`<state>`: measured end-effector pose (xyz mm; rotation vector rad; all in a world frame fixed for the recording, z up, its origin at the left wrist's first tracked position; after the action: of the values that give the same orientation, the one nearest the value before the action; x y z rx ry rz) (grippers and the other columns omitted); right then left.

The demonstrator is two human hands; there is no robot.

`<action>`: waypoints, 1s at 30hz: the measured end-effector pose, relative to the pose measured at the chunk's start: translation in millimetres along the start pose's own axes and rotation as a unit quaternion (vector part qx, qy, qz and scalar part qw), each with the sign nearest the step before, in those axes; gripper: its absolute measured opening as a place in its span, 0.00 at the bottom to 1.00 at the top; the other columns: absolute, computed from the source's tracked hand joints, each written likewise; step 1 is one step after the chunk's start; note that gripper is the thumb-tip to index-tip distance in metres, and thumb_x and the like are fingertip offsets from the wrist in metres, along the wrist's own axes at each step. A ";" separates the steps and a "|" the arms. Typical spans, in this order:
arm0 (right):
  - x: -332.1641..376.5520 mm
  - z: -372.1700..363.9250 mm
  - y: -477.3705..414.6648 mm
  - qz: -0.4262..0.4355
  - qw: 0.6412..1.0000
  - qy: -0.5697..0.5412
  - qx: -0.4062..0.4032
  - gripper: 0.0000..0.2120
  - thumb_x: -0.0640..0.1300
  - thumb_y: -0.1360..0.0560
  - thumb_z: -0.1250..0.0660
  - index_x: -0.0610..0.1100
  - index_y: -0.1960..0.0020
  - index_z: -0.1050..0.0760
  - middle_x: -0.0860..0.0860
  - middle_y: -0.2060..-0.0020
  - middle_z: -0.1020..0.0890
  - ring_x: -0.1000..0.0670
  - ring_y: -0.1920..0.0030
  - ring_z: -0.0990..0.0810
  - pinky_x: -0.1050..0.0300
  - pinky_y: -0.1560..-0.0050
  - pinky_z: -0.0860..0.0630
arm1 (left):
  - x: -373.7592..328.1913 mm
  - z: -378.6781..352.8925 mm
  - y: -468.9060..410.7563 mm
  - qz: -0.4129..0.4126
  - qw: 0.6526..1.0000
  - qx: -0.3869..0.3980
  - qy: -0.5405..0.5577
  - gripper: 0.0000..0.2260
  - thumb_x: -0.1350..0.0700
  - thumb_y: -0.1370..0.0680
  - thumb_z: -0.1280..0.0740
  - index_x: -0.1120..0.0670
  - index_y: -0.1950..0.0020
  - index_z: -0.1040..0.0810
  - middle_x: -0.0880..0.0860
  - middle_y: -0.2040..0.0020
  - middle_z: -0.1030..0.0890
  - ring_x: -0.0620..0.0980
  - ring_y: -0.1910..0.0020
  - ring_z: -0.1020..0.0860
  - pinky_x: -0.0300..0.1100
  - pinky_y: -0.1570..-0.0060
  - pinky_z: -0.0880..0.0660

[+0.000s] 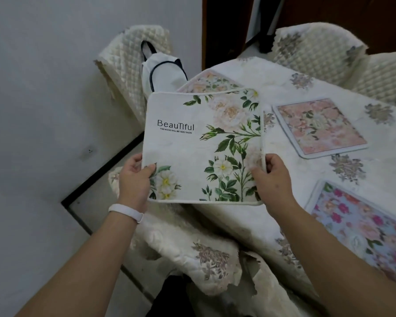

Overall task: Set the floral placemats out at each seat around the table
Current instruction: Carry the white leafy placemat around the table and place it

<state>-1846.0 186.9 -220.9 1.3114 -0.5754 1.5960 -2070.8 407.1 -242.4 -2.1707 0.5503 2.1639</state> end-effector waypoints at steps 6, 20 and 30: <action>0.6 -24.3 -20.6 -0.051 0.996 0.032 -0.068 0.06 0.46 0.23 0.34 0.44 0.51 0.28 0.47 0.60 0.22 0.49 0.65 0.23 0.53 0.70 0.23 | -3.2 -28.1 -68.6 0.024 0.996 0.085 -0.025 0.12 0.67 0.24 0.34 0.51 0.49 0.24 0.46 0.60 0.16 0.49 0.60 0.17 0.47 0.57 0.20; -42.2 -38.0 -35.2 -0.164 0.973 0.050 -0.154 0.03 0.39 0.25 0.39 0.42 0.52 0.29 0.38 0.56 0.20 0.45 0.63 0.25 0.53 0.64 0.27 | 35.2 -88.8 -149.6 0.088 0.958 0.248 -0.111 0.11 0.65 0.25 0.33 0.54 0.44 0.24 0.56 0.54 0.15 0.58 0.53 0.17 0.52 0.51 0.20; -98.2 -43.5 -31.8 -0.232 0.956 0.090 -0.158 0.02 0.39 0.24 0.40 0.40 0.51 0.31 0.44 0.62 0.26 0.48 0.66 0.30 0.54 0.68 0.32 | 78.7 -113.3 -154.9 0.121 0.932 0.298 -0.168 0.10 0.66 0.24 0.34 0.51 0.50 0.25 0.51 0.59 0.16 0.45 0.64 0.18 0.38 0.67 0.23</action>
<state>-1842.2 199.8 -332.0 0.9602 -0.3567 1.1615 -1922.7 504.3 -350.2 -1.4447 1.2920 2.0307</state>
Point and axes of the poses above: each hand's wrist, its own y-axis away from the middle knuckle, its own z-axis out of the back of the hand, x = y × z, the point moved 5 cm from there along -y, towards the middle knuckle
